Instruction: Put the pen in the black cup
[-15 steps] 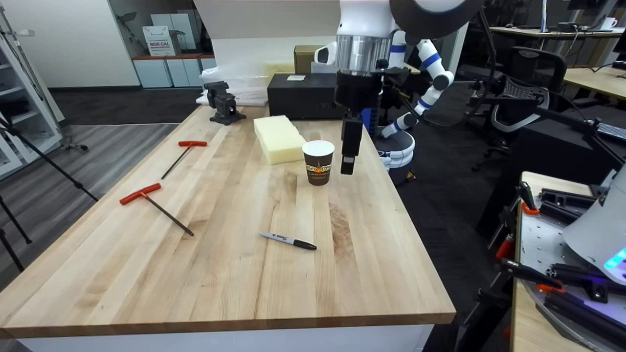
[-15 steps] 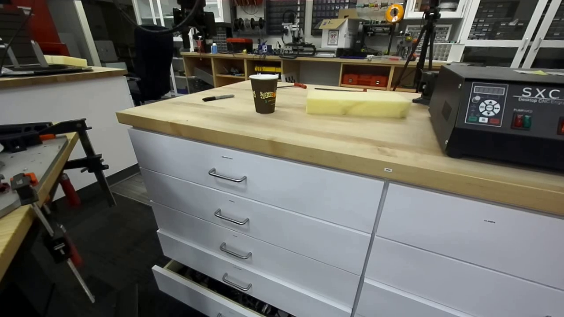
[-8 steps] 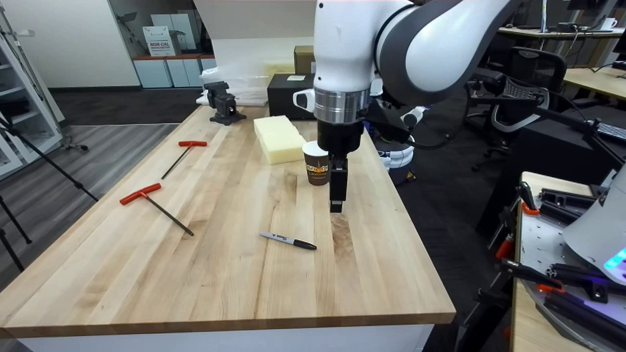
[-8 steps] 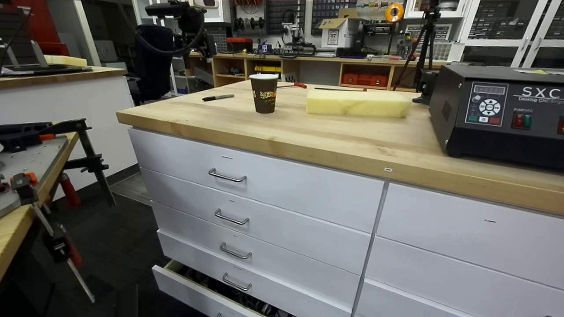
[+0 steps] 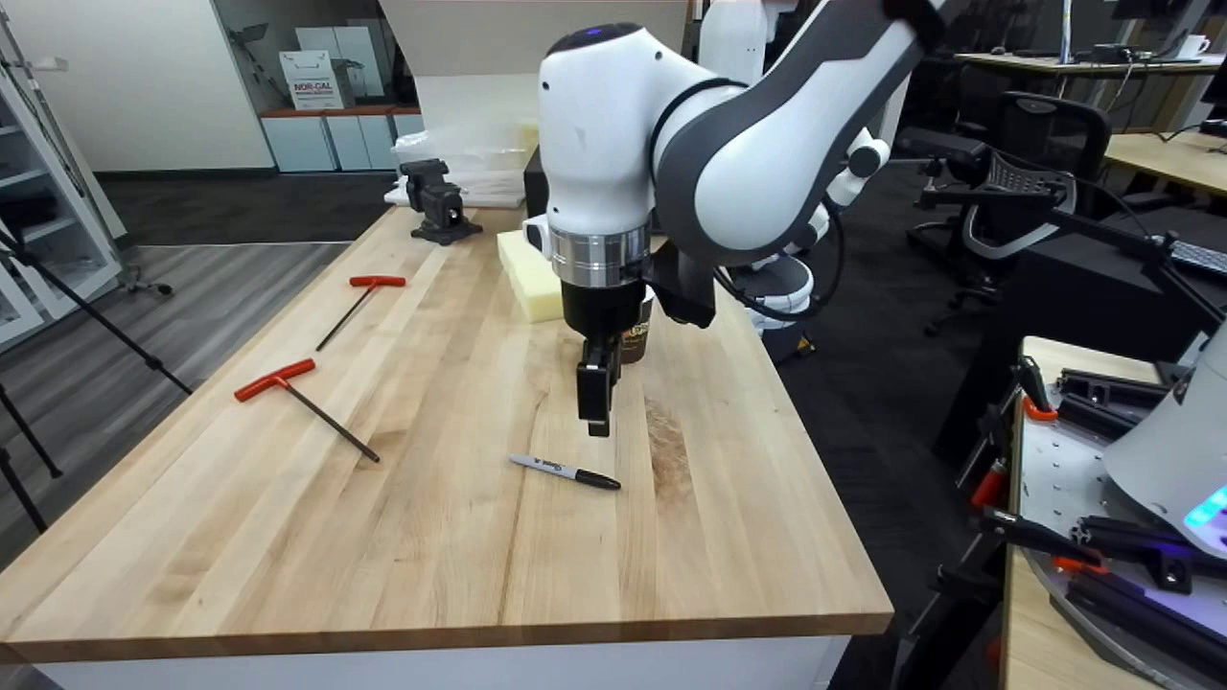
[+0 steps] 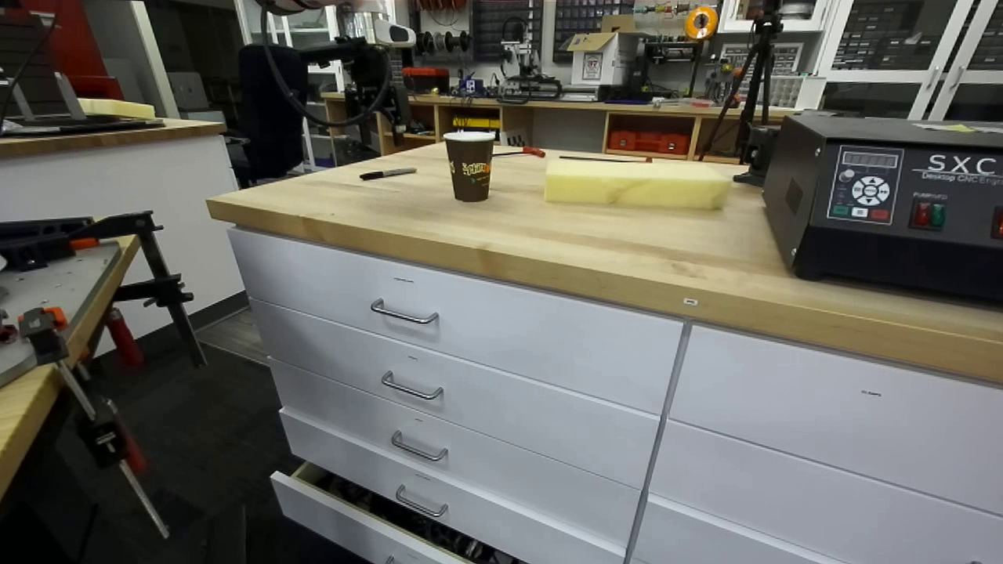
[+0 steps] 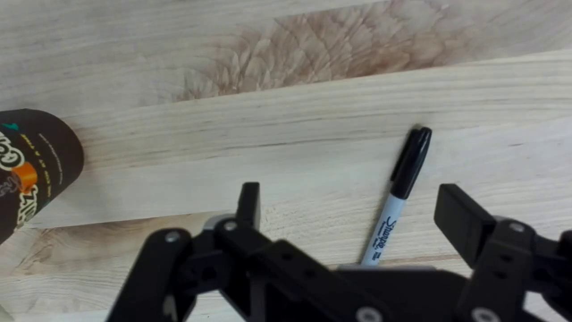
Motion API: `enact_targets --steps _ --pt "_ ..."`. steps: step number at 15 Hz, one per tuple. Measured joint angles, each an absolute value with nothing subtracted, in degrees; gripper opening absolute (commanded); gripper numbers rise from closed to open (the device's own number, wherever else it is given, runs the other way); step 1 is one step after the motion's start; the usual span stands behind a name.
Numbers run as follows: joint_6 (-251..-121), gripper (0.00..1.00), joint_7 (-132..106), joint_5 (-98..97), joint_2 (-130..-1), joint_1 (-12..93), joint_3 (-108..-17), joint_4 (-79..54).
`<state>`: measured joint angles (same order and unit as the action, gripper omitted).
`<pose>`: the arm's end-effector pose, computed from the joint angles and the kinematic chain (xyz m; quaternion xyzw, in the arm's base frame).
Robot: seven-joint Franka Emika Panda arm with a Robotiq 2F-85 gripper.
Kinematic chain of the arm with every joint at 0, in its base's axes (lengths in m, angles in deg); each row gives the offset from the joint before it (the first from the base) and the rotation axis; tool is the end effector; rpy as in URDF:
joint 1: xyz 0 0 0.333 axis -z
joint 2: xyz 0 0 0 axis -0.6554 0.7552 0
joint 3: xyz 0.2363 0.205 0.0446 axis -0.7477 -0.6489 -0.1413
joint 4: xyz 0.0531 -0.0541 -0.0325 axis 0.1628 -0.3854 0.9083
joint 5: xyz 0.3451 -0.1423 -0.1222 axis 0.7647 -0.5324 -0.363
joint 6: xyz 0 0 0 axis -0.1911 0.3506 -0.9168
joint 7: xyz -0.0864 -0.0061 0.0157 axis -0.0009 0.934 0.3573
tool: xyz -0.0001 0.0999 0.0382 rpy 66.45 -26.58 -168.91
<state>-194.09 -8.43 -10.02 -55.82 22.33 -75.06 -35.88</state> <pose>0.5393 0.2752 0.2272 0.9716 0.2334 0.0245 0.0289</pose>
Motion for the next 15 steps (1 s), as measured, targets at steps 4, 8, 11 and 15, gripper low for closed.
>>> enact_targets --steps 4,8,11,15 --pt "-191.62 1.00 -6.09 -10.09 -52.40 20.91 -73.55 -30.95" --pt "-189.16 1.00 -4.96 -10.03 -50.48 20.16 -73.24 -28.08" --pt "-187.63 1.00 -4.82 -9.67 -49.32 19.84 -73.35 -26.98" --pt "-186.62 1.00 -4.81 -8.33 -48.10 19.74 -73.97 -26.31"
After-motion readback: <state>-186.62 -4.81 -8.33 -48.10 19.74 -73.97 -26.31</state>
